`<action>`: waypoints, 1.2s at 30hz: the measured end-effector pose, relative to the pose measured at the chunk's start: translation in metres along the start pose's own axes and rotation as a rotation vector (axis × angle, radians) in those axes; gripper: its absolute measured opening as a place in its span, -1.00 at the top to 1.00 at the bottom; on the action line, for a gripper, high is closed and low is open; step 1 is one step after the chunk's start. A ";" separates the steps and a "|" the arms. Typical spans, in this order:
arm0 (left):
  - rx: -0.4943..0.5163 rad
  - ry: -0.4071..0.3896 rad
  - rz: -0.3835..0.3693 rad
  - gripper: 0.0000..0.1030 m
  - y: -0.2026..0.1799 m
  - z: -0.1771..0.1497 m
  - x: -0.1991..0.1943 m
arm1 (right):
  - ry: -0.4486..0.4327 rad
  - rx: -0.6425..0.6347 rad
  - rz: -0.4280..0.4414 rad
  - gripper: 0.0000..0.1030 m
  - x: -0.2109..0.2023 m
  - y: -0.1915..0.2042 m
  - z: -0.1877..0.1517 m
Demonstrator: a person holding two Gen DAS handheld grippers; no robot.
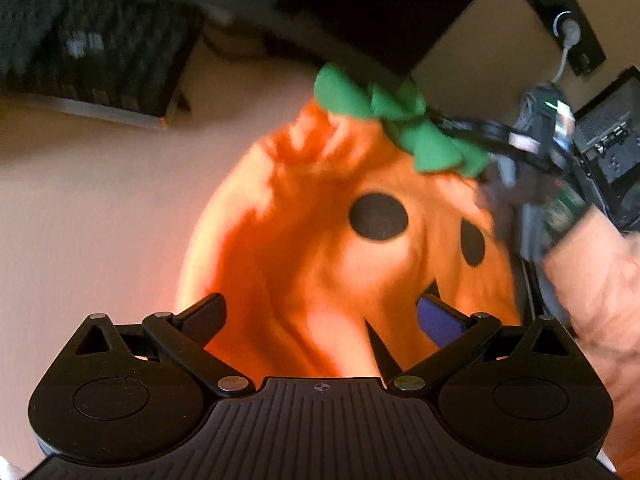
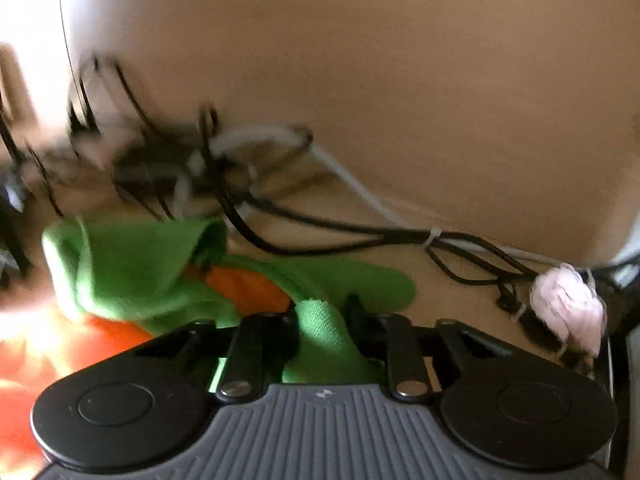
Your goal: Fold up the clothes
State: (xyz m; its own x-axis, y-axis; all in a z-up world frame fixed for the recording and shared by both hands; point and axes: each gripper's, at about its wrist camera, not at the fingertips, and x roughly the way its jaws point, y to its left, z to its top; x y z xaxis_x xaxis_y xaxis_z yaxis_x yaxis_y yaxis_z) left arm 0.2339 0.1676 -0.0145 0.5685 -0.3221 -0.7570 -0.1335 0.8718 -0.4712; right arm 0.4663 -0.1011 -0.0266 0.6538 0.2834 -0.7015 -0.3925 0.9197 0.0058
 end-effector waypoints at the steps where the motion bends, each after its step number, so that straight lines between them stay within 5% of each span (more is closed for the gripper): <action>1: 0.020 -0.019 0.010 -1.00 -0.002 0.006 -0.005 | -0.043 0.003 0.023 0.69 -0.023 0.003 -0.003; 6: 0.113 -0.073 0.016 -1.00 -0.016 0.032 -0.011 | -0.140 -0.063 0.069 0.69 -0.125 0.029 -0.041; 14: 0.321 -0.061 0.145 -1.00 -0.053 0.037 0.030 | 0.067 -0.060 0.003 0.64 -0.141 0.070 -0.161; 18: 0.425 -0.054 0.210 -1.00 -0.072 0.040 0.050 | 0.004 -0.045 0.018 0.39 -0.184 0.059 -0.159; 22: 0.519 -0.028 0.270 -1.00 -0.080 0.034 0.067 | -0.114 0.034 0.017 0.35 -0.219 0.042 -0.135; 26: 0.520 -0.024 0.280 -1.00 -0.073 0.023 0.061 | -0.179 0.056 0.042 0.35 -0.202 0.037 -0.112; 30: 0.454 -0.078 0.223 -1.00 -0.076 0.025 0.033 | -0.066 0.005 0.072 0.35 -0.145 0.052 -0.114; 33: 0.377 -0.092 0.004 -1.00 -0.077 0.023 0.014 | 0.070 -0.036 0.055 0.35 -0.121 0.063 -0.147; 36: 0.318 -0.045 -0.209 -1.00 -0.079 0.019 0.015 | 0.086 -0.045 0.071 0.31 -0.124 0.069 -0.168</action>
State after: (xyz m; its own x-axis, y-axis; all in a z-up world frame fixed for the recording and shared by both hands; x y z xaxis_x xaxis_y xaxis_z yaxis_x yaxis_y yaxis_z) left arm 0.2686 0.1013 0.0197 0.5930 -0.4950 -0.6351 0.2437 0.8620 -0.4444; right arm 0.2496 -0.1178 -0.0589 0.5664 0.3213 -0.7589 -0.4654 0.8847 0.0271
